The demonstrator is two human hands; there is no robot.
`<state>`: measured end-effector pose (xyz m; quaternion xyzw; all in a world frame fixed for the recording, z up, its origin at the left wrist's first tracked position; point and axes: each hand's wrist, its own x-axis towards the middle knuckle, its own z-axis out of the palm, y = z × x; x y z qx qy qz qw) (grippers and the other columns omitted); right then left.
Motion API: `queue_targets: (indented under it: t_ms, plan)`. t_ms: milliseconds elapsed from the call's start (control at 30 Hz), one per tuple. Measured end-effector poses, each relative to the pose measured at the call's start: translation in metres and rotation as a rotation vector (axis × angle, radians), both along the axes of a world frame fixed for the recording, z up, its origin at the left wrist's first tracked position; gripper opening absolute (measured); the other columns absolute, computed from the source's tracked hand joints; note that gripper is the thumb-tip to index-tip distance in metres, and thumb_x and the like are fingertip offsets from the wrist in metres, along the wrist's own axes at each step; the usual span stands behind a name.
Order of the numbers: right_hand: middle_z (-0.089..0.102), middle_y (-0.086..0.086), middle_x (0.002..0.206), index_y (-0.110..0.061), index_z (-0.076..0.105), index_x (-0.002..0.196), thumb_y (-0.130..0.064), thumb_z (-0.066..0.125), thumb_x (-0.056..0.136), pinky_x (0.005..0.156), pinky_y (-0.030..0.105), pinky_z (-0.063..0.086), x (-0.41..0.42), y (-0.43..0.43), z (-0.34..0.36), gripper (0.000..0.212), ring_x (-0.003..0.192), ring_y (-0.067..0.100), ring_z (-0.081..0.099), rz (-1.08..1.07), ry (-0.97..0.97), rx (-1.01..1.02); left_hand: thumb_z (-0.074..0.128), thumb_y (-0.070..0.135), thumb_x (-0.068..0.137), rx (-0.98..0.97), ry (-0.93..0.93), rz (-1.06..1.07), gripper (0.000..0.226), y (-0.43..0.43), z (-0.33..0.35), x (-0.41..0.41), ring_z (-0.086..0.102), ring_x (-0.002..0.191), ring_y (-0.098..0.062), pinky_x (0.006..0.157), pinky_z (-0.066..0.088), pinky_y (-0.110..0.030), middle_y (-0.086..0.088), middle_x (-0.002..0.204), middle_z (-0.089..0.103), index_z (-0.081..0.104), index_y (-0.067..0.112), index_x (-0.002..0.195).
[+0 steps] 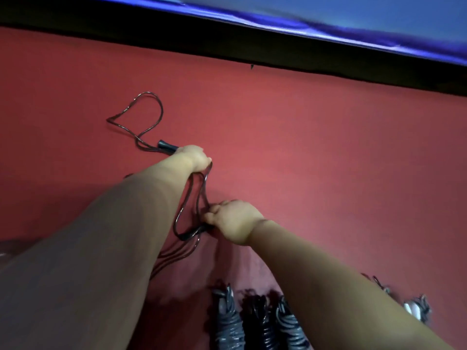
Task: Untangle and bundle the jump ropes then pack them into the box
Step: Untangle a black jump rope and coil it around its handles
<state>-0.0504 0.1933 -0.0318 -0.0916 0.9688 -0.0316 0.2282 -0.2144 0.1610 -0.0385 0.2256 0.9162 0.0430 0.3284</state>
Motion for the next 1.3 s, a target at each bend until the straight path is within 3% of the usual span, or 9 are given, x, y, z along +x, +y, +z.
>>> queue_targets:
  t_ms: [200, 400, 800, 900, 967, 1033, 1100, 1167, 1300]
  plan:
    - [0.053, 0.010, 0.085, -0.013, 0.033, 0.131, -0.012, 0.035, 0.096, 0.065, 0.034, 0.034, 0.016, 0.019, -0.003, 0.035, 0.096, 0.034, 0.058, -0.274, -0.052, -0.055, 0.050, 0.052, 0.091, -0.102, 0.157, 0.056, 0.045, 0.005, -0.011, -0.010, 0.047, 0.125, -0.032, 0.098, 0.039, -0.040, -0.006, 0.134, 0.055, 0.055, 0.025, 0.126]
    - [0.058, 0.006, 0.124, -0.027, 0.047, 0.132, -0.029, 0.057, 0.091, 0.084, 0.027, 0.040, 0.045, 0.052, -0.014, 0.043, 0.113, 0.028, 0.054, -0.522, -0.264, -0.244, 0.053, 0.042, 0.092, -0.226, 0.232, 0.108, 0.042, 0.019, -0.021, -0.002, 0.042, 0.126, -0.033, 0.098, 0.034, -0.039, -0.011, 0.135, 0.051, 0.053, 0.021, 0.128]
    - [0.038, -0.001, 0.139, -0.032, 0.052, 0.132, -0.033, 0.053, 0.093, 0.098, 0.025, 0.037, 0.054, 0.067, -0.024, 0.039, 0.123, 0.021, 0.046, -0.504, -0.236, -0.247, 0.050, 0.020, 0.089, -0.067, 0.265, 0.237, 0.042, 0.031, -0.035, 0.000, 0.047, 0.123, -0.034, 0.107, 0.025, -0.040, -0.012, 0.126, 0.058, 0.046, 0.017, 0.131]
    - [0.048, 0.003, 0.131, -0.026, 0.056, 0.128, -0.032, 0.055, 0.093, 0.094, 0.025, 0.038, 0.055, 0.071, -0.025, 0.036, 0.119, 0.023, 0.049, -0.530, -0.239, -0.274, 0.046, 0.015, 0.091, 0.094, 0.236, 0.279, 0.032, 0.028, -0.028, -0.006, 0.052, 0.120, -0.031, 0.107, 0.024, -0.039, -0.009, 0.123, 0.060, 0.052, 0.017, 0.122]
    - [0.059, 0.004, 0.122, -0.022, 0.059, 0.122, -0.031, 0.059, 0.091, 0.090, 0.025, 0.040, 0.058, 0.073, -0.024, 0.033, 0.111, 0.022, 0.054, -0.591, -0.224, -0.329, 0.048, 0.008, 0.090, 0.348, 0.174, 0.340, 0.020, 0.031, -0.016, -0.013, 0.059, 0.111, -0.030, 0.096, 0.039, -0.034, -0.011, 0.115, 0.062, 0.056, 0.015, 0.107]
    - [0.067, 0.006, 0.100, -0.016, 0.062, 0.106, -0.027, 0.065, 0.087, 0.078, 0.023, 0.045, 0.060, 0.076, -0.019, 0.022, 0.087, 0.014, 0.062, -0.751, -0.140, -0.513, 0.038, -0.006, 0.087, 0.660, -0.041, 0.431, 0.026, 0.038, 0.005, -0.013, 0.066, 0.082, -0.027, 0.062, 0.049, -0.022, -0.011, 0.093, 0.062, 0.046, 0.018, 0.083]
    - [0.065, 0.000, 0.066, -0.015, 0.058, 0.081, -0.022, 0.069, 0.085, 0.054, 0.016, 0.043, 0.059, 0.080, -0.008, 0.013, 0.052, 0.002, 0.054, -0.953, -0.005, -0.756, 0.030, -0.013, 0.086, 0.835, -0.238, 0.463, 0.036, 0.039, 0.033, -0.011, 0.050, 0.051, -0.015, 0.035, 0.030, -0.015, -0.007, 0.079, 0.055, 0.033, 0.021, 0.075]
    - [0.053, -0.007, 0.047, -0.015, 0.054, 0.068, -0.021, 0.070, 0.084, 0.043, 0.016, 0.036, 0.056, 0.089, 0.006, 0.023, 0.039, 0.006, 0.043, -1.167, 0.202, -0.921, 0.031, -0.015, 0.085, 0.992, -0.381, 0.479, 0.037, 0.034, 0.067, -0.006, 0.035, 0.039, -0.007, 0.032, 0.018, -0.016, -0.006, 0.078, 0.055, 0.033, 0.020, 0.075]
    - [0.041, -0.006, 0.044, -0.017, 0.047, 0.067, -0.020, 0.067, 0.086, 0.040, 0.019, 0.029, 0.053, 0.110, 0.055, 0.028, 0.039, 0.009, 0.034, -1.565, 0.673, -1.346, 0.038, -0.011, 0.086, 1.301, -0.499, 0.498, 0.034, 0.010, 0.138, -0.004, 0.028, 0.035, -0.004, 0.038, 0.010, -0.018, -0.005, 0.080, 0.061, 0.032, 0.020, 0.073]
